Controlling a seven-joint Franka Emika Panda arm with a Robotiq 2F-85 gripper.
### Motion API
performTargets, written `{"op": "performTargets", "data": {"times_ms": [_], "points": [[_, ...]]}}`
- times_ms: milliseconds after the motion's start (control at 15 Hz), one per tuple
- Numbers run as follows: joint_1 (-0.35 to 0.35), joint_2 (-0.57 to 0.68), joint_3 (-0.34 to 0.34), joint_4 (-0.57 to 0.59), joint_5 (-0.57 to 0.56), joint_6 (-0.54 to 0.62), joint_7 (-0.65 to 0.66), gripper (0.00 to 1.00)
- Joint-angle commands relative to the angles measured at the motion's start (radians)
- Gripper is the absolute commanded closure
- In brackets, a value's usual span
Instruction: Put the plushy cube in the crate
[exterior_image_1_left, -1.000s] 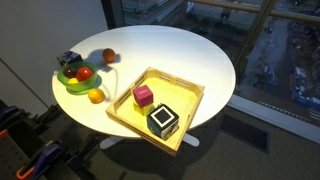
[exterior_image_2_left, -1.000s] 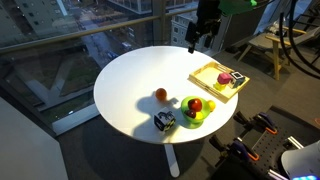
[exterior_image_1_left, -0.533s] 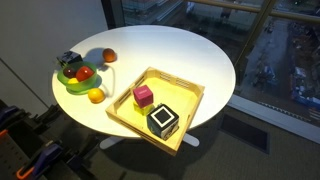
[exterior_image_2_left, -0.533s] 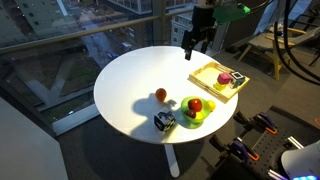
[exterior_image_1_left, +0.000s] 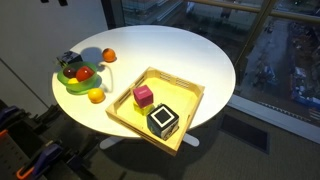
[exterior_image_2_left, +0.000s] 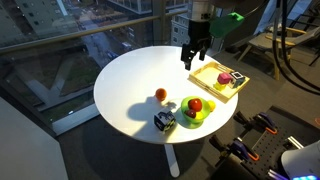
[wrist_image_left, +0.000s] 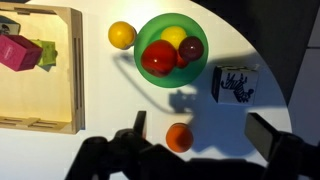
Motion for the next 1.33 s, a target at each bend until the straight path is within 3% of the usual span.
{"op": "performTargets", "data": {"times_ms": [0,1267], "points": [[0.01,-0.01,0.005,-0.032,-0.046,0.043,0.029,0.0],[0.018,0.003,0.008,-0.047,-0.026,0.048,0.007,0.0]]}}
